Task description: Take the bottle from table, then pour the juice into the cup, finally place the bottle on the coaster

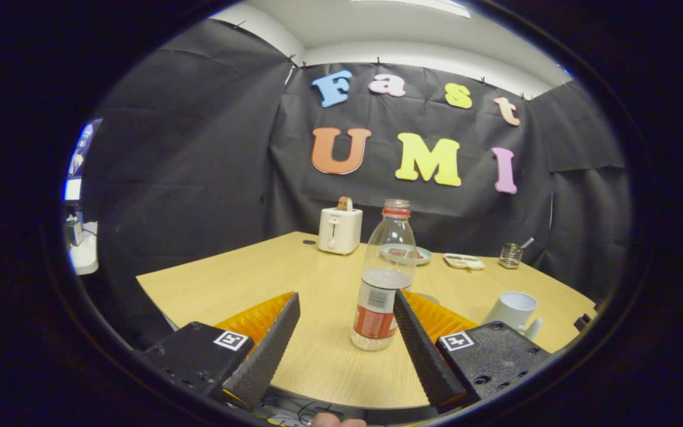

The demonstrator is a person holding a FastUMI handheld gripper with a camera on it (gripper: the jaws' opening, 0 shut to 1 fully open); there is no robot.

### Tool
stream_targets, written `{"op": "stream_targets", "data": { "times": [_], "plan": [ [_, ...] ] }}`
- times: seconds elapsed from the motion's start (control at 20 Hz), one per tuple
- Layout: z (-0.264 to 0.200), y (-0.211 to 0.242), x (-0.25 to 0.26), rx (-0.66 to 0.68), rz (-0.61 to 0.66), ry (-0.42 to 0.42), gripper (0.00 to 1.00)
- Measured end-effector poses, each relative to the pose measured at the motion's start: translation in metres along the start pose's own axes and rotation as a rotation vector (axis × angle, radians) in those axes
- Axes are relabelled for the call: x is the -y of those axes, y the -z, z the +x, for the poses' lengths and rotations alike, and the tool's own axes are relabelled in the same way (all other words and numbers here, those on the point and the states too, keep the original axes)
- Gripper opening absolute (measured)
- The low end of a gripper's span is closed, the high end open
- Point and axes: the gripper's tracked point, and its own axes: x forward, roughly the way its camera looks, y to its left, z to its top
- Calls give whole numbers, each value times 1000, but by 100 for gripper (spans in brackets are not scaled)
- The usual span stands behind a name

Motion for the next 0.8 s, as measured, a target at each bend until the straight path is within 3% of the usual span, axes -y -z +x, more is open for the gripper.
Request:
{"op": "stream_targets", "data": {
  "times": [0.3, 0.8],
  "plan": [
    [30, 21, 23, -56, 79, 73, 100],
    [68, 16, 44, -36, 72, 69, 100]
  ]
}}
